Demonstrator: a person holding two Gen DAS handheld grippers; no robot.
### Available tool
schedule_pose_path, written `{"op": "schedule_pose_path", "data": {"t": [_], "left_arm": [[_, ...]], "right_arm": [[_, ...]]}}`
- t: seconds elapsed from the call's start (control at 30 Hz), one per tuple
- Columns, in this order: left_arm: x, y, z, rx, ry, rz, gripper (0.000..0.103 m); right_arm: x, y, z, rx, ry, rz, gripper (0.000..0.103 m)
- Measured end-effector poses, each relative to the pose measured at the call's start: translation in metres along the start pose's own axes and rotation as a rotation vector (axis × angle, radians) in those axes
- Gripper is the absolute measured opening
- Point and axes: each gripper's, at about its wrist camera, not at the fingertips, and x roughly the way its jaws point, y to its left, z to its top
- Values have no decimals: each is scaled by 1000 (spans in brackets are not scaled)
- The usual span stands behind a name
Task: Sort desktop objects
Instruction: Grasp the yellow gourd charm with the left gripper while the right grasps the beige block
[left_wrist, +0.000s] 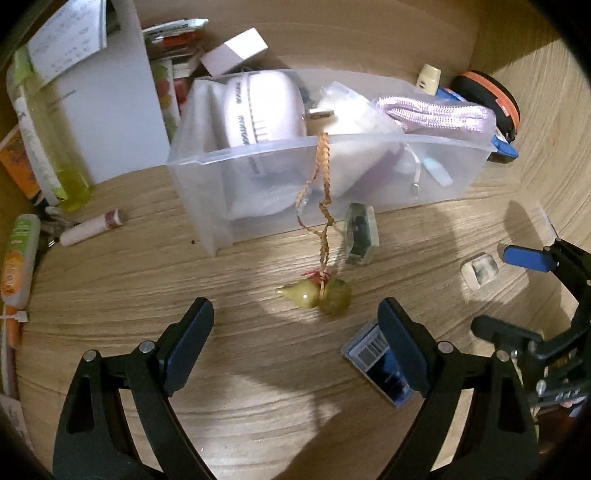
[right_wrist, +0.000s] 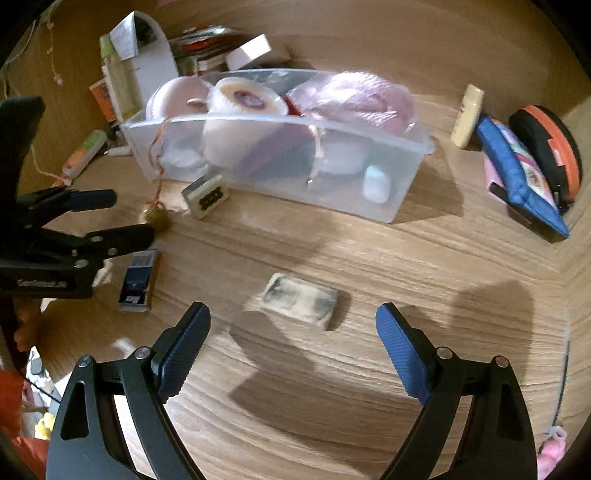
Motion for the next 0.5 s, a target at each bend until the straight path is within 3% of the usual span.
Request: {"op": "schedule_pose_path", "data": {"t": [0.07,0.13,0.27,0.33,0.43,0.5], "left_arm": [[2,-2,1,1,2,-12,88],[5,-3,2,0,11,-22,76],[6,-4,4,-3,-3,6,62],[4,-5,4,-2,-15,11,42],[3,-2,2,-8,-25,-2,42],[0,-1,1,-11,-36,-1,42]], "right_arm": [[1,2,0,-12,2,3,88],[3,3,0,-16,4,7,87],[6,2,0,-10,15,10,74],[5,1,0,-14,10,1,63],[5,2,1,-15,-1,-14,40],[5,0,2,-8,-4,3,39]]}}
